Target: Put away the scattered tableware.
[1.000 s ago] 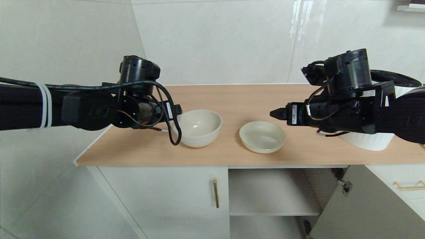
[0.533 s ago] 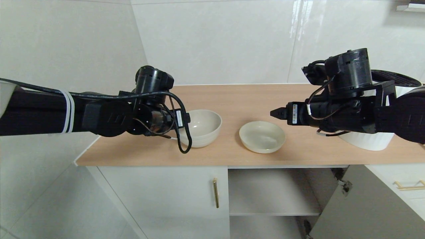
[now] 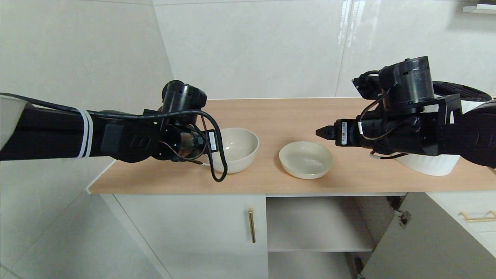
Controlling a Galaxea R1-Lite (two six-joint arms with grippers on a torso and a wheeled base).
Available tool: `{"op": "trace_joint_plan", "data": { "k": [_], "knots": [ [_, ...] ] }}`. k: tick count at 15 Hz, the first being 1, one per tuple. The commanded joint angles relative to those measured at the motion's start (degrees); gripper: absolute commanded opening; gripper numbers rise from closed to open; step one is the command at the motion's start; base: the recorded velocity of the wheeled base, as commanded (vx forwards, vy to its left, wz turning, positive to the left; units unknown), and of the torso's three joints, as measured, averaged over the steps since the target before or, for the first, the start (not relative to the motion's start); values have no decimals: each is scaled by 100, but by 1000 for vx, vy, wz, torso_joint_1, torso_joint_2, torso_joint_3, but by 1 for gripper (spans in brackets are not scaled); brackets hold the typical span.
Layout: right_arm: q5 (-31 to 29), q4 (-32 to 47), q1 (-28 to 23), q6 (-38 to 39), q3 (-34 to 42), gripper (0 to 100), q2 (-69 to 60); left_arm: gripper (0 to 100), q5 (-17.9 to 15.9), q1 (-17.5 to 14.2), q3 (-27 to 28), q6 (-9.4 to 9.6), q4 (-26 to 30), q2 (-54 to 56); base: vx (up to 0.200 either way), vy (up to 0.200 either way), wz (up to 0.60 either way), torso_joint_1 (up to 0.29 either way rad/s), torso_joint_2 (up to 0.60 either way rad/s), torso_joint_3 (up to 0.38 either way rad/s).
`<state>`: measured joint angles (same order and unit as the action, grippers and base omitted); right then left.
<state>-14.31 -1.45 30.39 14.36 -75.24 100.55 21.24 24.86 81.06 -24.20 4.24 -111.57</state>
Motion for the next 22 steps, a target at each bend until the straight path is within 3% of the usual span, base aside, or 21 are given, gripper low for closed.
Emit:
{"op": "trace_joint_plan", "data": {
  "k": [1, 7, 10, 19, 20, 22],
  "knots": [
    [-1, 31, 2, -3, 1, 100, 9, 0, -67, 54, -11, -120, -2, 258, 0, 0, 0, 0, 0, 0],
    [-98, 567, -7, 5, -325, 100, 518, 0, -638, 177, -881, -173, -2, 1840, 0, 0, 0, 0, 0, 0],
    [-573, 567, -42, 5, -465, 100, 1046, 0, -647, 177, -934, -164, -2, 2095, 0, 0, 0, 0, 0, 0],
    [-625, 541, -209, 93, -667, 100, 1380, 0, -656, 177, -951, -155, -2, 2157, 0, 0, 0, 0, 0, 0],
    [-617, 541, -209, 93, -667, 0, 1389, 0, -656, 177, -951, -155, -2, 2166, 0, 0, 0, 0, 0, 0],
    [-599, 541, -209, 128, -676, 0, 1406, 0, -656, 186, -951, -155, -2, 2201, 0, 0, 0, 0, 0, 0]
  ]
}}
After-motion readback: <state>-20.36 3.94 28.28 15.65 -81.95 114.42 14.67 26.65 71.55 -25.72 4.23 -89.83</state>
